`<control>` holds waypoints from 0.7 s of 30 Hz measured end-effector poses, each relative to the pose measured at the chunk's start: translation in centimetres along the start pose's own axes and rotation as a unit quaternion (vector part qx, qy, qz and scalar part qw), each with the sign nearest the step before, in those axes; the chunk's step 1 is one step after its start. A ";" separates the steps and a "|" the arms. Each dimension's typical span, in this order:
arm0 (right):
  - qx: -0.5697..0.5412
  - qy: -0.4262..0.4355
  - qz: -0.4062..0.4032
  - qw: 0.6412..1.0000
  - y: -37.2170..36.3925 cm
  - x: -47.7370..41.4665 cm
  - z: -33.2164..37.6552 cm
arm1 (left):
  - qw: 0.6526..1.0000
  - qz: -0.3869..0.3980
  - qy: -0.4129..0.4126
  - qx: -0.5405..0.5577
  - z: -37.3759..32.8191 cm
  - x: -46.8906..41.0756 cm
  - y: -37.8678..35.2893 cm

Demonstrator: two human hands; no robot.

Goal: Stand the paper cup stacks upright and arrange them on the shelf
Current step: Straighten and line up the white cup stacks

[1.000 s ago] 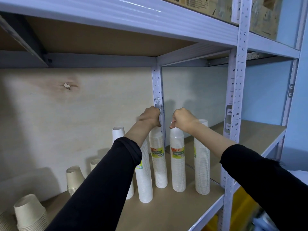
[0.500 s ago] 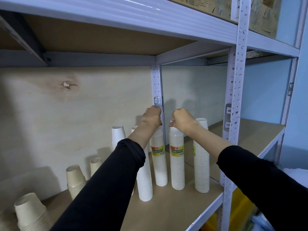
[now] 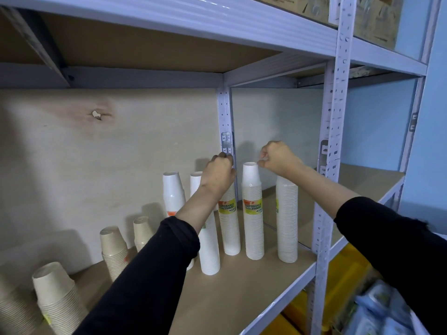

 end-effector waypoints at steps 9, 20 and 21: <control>0.021 0.005 -0.048 0.999 1.3 1.8 -2.7 | 0.999 0.003 -0.035 -0.011 -2.2 5.6 -5.5; 0.104 0.020 -0.020 0.994 -0.6 2.3 -3.4 | 0.993 0.121 0.008 0.001 -2.7 11.3 -14.9; 0.110 0.020 -0.025 0.993 -0.7 2.3 -3.5 | 0.991 0.130 0.014 0.008 -2.7 11.5 -15.5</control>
Point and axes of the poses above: each hand's wrist, its own x-axis away from the middle knuckle, its own y-axis out of the back of the hand, z = x × y, the point moved 3 cm from there along -x, towards the middle knuckle, and after that the axes turned 11 degrees about -y, right-handed, at the moved point
